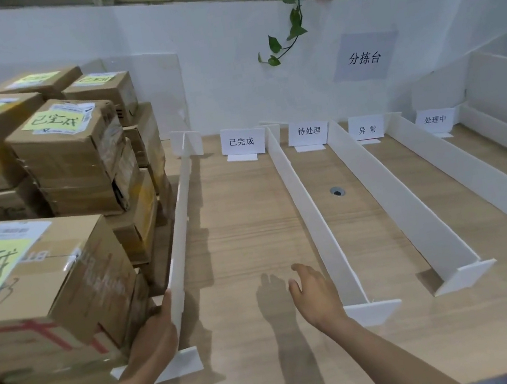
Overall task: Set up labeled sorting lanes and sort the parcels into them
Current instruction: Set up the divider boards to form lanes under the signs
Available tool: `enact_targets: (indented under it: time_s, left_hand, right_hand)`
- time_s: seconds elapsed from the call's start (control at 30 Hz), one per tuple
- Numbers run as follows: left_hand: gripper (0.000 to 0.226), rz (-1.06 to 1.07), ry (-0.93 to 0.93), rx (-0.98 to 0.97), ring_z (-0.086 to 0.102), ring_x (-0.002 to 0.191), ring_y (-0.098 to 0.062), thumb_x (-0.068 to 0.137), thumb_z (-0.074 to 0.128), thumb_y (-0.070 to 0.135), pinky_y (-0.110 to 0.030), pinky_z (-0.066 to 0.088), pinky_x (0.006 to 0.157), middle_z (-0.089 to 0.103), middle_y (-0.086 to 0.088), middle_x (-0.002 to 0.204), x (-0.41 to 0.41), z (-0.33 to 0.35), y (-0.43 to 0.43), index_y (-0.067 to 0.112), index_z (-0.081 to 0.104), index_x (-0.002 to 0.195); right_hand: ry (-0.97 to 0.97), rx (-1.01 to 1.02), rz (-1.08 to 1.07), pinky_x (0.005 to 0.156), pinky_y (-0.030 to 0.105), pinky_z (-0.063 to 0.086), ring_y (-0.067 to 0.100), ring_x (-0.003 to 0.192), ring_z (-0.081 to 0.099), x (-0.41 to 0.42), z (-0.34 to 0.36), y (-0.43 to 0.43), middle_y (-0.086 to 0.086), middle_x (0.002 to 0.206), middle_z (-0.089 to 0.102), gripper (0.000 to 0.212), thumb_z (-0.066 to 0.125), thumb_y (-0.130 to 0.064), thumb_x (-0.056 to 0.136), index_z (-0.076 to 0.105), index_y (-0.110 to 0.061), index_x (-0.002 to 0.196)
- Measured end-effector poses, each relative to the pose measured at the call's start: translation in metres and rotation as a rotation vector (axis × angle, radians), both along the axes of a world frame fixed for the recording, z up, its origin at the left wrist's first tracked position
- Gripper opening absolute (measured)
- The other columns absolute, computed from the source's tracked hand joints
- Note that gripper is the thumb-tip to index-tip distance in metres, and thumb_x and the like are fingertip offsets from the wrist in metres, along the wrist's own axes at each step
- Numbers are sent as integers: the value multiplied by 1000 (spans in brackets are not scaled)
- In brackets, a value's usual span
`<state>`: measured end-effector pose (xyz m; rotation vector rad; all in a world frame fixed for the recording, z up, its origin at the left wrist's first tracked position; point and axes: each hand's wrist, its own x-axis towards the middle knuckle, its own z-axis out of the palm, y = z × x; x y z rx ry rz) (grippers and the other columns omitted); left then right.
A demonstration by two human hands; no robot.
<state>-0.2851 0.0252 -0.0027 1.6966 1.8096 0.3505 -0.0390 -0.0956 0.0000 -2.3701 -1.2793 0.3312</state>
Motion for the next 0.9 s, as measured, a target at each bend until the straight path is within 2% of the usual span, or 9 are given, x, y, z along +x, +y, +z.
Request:
enact_targets:
  time_s: [0.07, 0.13, 0.2, 0.3, 0.53, 0.6, 0.67, 0.8, 0.9]
  left_hand:
    - [57, -38, -53, -77, 63, 93, -29, 99, 37, 17, -32, 50, 74, 64, -16, 113, -1, -12, 10, 23, 14, 151]
    - [51, -20, -40, -85, 62, 84, -29, 99, 40, 18, -33, 48, 74, 65, -19, 105, 5, -11, 12, 18, 26, 148]
    - [42, 110, -49, -92, 53, 66, -26, 100, 39, 41, -37, 44, 74, 59, -17, 76, 16, 5, 10, 5, 60, 99]
    - [61, 200, -79, -140, 48, 62, -25, 95, 35, 56, -37, 39, 76, 44, -12, 61, 24, 3, 14, 6, 43, 61]
    - [65, 122, 39, -93, 59, 80, -28, 94, 23, 61, -38, 49, 88, 55, -8, 73, 13, -8, 14, 9, 56, 73]
    - [60, 25, 111, -49, 58, 70, -21, 97, 25, 56, -33, 53, 74, 55, -3, 71, 6, -17, 20, 9, 57, 117]
    - [57, -75, 102, 2, 61, 73, -19, 99, 33, 40, -29, 51, 65, 60, -3, 85, -2, -24, 26, 20, 16, 150]
    - [49, -202, 28, 103, 59, 73, -26, 98, 46, 29, -38, 52, 67, 60, -11, 91, 1, -16, 26, 7, 36, 141]
    - [50, -400, -22, 147, 53, 114, -23, 100, 42, 19, -30, 45, 91, 48, -9, 135, 5, -1, 27, 10, 26, 146]
  right_hand:
    - [-5, -4, 0, 98, 29, 36, 19, 131, 42, -1, 2, 1, 0, 144, 46, 43, 36, -26, 101, 40, -16, 142]
    - [1, -10, 1, 98, 29, 35, 19, 132, 41, -1, 3, 1, 0, 144, 45, 43, 36, -26, 101, 39, -17, 142]
    - [17, -10, -2, 100, 29, 35, 19, 132, 41, -1, 2, 1, 0, 144, 45, 43, 36, -26, 101, 40, -16, 142]
    - [32, 0, -12, 102, 30, 36, 20, 132, 41, 2, 1, -2, 2, 143, 47, 42, 37, -25, 100, 41, -14, 141]
    - [29, -20, -24, 101, 32, 36, 20, 132, 40, 7, 7, -4, 1, 144, 44, 43, 35, -27, 101, 39, -15, 142]
    - [31, -13, -17, 102, 32, 36, 20, 132, 40, 8, 11, -3, 2, 144, 44, 43, 36, -27, 101, 39, -15, 142]
    - [33, 1, -11, 102, 32, 36, 20, 132, 40, 7, 15, -1, 2, 144, 44, 43, 35, -26, 101, 39, -15, 142]
    - [26, 34, 11, 104, 31, 35, 21, 133, 39, 5, 25, 2, 3, 145, 44, 43, 35, -24, 101, 39, -13, 143]
    - [22, 65, 26, 103, 30, 35, 21, 133, 40, 3, 33, 4, 4, 144, 45, 43, 35, -25, 101, 39, -13, 142]
